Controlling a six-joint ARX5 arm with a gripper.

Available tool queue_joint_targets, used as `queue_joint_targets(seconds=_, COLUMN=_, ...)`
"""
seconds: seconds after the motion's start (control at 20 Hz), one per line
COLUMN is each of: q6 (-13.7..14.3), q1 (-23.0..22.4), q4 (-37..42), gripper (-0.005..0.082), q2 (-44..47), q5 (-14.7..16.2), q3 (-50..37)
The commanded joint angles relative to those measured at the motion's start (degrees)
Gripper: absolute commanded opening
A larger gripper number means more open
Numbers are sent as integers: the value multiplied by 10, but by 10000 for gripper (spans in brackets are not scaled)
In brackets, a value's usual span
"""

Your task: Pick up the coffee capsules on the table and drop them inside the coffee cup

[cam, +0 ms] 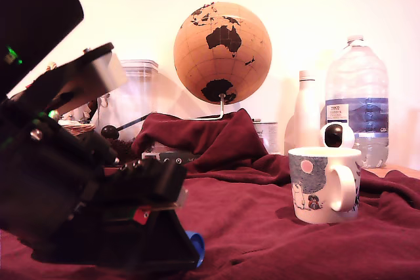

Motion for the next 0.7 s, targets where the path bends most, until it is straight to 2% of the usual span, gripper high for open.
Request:
queue_joint_targets(seconds=0.0, q6=18, q1=-1, q4=6, gripper=320, q2=-27, q5=0, q3=0)
queue_joint_targets(seconds=0.2, q6=53, q1=-1, q4=5, gripper=320, q2=-69, q5=1, q3=0)
queue_joint_targets(seconds=0.4, q6=104, q1=-1, q4=7, gripper=320, q2=-110, q5=1, q3=0)
queue_joint_targets(seconds=0.5, q6=147, q1=-1, q4=13, gripper=320, q2=-129, q5=3, q3=0)
queue_joint_targets(seconds=0.55, q6=152, q1=0, q4=20, gripper=320, q2=-136, q5=3, q3=0)
queue_joint_targets(seconds=0.65, q6=185, q1=0, q4=45, gripper=320, q2=-145, q5=8, q3=0)
